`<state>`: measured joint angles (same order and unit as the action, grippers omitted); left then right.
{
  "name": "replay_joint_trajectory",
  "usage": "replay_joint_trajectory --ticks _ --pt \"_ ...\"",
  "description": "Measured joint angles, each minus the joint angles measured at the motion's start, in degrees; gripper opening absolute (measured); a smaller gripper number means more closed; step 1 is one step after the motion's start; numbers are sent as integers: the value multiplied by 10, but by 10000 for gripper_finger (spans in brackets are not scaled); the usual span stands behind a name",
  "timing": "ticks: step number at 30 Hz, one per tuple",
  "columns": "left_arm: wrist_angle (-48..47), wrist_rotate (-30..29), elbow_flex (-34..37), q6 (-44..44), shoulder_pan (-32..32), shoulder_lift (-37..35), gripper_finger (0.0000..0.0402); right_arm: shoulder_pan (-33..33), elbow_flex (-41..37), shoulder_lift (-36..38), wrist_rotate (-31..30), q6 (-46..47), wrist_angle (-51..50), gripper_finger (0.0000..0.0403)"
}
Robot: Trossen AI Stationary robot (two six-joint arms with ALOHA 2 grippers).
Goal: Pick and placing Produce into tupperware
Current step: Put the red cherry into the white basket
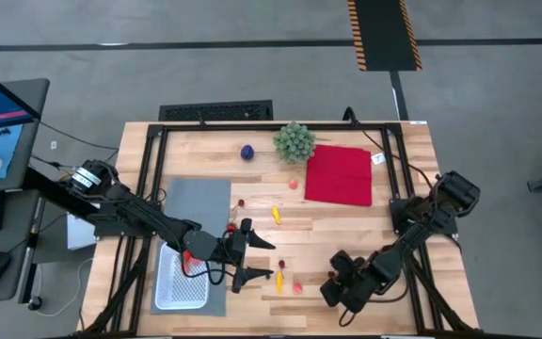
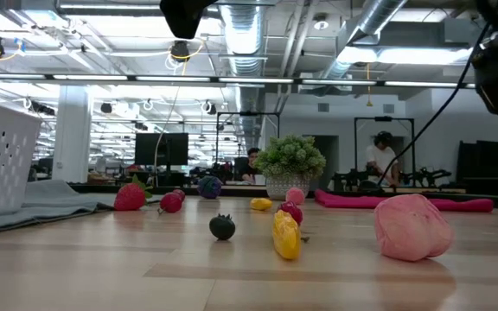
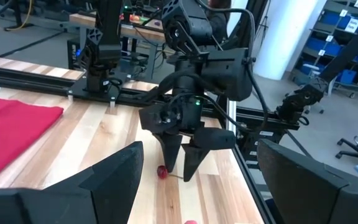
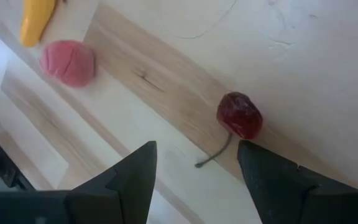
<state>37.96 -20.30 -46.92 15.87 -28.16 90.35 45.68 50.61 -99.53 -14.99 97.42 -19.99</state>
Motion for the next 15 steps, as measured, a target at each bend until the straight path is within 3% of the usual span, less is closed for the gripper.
replay_joint_trajectory --ticks 5,15 --pt "0 4 0 0 0 0 306 -4 1 0 13 0 -27 226" --pt "0 5 0 4 0 0 306 -5 -1 -1 26 -27 -54 113"
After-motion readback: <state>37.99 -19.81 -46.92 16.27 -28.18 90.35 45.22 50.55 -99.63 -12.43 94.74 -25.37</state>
